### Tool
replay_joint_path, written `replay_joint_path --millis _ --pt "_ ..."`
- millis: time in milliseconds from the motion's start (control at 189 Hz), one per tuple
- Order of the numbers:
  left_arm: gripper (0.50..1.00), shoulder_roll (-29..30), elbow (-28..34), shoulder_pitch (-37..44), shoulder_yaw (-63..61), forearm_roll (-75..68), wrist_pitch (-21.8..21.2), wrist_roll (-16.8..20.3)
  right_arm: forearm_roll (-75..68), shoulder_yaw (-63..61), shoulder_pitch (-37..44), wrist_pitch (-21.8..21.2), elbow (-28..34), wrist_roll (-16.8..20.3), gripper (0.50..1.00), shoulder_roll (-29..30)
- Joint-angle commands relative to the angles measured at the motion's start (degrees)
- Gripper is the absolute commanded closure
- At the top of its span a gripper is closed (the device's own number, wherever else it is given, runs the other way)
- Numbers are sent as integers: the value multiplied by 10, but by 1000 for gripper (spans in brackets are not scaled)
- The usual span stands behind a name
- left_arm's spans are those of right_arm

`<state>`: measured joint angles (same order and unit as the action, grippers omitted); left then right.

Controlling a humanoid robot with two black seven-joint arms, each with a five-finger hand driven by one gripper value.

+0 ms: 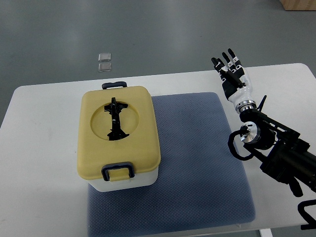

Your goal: Open white storage box with right hand

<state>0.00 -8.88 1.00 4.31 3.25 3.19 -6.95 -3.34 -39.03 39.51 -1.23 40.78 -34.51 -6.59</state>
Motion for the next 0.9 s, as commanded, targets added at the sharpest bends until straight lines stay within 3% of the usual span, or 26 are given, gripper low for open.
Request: replay_joint_path --millis 0,896 --pt "500 0 0 0 0 0 0 0 0 0 0 0 0 0 570 1" --pt "500 0 0 1 2 0 -2 1 0 1 5 -1 0 1 570 -2"
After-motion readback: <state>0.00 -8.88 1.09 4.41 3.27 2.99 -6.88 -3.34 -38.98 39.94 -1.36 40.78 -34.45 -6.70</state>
